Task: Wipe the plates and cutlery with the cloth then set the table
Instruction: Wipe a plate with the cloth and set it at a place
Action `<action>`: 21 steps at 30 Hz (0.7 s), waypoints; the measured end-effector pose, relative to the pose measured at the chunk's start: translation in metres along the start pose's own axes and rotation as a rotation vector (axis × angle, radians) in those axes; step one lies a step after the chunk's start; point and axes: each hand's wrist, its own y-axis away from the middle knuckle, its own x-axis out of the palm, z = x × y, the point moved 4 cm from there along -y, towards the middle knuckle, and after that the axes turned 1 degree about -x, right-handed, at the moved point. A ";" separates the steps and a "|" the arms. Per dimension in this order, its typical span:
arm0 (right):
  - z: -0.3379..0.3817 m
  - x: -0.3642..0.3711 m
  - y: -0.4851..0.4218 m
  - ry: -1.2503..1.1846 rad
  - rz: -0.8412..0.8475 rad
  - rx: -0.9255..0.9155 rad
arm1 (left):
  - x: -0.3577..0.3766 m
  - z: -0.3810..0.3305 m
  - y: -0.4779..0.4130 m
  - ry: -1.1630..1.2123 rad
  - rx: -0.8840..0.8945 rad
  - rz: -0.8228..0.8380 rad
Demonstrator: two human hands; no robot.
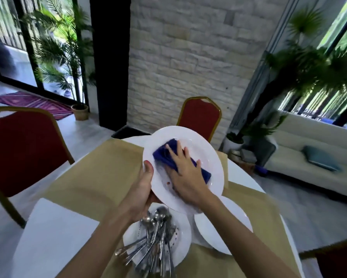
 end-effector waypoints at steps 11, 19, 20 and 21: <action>-0.058 -0.020 0.064 0.401 -0.064 0.057 | 0.019 -0.013 0.047 -0.161 0.061 -0.020; 0.003 -0.008 0.091 0.001 -0.009 -0.355 | 0.024 -0.038 0.045 -0.265 0.086 0.029; -0.003 -0.005 0.098 0.001 0.007 -0.361 | 0.022 -0.046 0.043 -0.262 0.109 0.014; -0.014 -0.004 0.101 0.025 0.000 -0.332 | 0.020 -0.052 0.042 -0.277 0.130 0.004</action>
